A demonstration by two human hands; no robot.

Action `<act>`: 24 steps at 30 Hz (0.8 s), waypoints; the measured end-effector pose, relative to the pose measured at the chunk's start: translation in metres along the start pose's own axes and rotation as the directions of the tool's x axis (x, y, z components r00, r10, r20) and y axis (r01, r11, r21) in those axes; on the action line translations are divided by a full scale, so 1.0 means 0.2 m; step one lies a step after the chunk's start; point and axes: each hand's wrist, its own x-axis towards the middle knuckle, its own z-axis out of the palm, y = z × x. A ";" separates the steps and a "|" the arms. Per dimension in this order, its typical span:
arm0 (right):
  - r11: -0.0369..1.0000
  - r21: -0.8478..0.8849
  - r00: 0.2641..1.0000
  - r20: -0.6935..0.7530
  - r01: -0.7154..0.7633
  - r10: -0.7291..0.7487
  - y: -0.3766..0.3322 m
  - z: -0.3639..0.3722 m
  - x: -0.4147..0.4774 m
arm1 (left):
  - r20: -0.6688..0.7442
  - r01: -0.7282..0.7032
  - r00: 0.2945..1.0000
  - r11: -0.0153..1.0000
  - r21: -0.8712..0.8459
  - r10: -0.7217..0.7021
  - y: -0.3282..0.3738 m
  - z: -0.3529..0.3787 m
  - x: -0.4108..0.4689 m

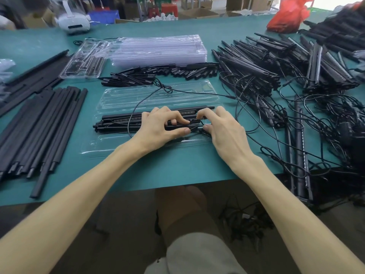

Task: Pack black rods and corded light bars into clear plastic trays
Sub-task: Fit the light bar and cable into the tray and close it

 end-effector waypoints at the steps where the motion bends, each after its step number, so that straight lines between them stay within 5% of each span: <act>1: 1.000 -0.004 1.000 0.001 0.001 -0.001 0.00 0.00 0.00 | 0.008 0.001 1.000 1.000 0.002 -0.001 0.00 0.00 0.00; 11: 0.997 -0.076 1.000 -0.009 -0.016 0.016 -0.01 0.02 -0.01 | 0.018 -0.003 1.000 0.999 0.047 0.003 0.01 -0.01 0.00; 24: 0.996 0.046 0.995 0.060 -0.081 0.078 0.01 0.00 0.02 | 0.059 -0.015 0.998 0.995 0.100 0.009 0.01 -0.01 0.01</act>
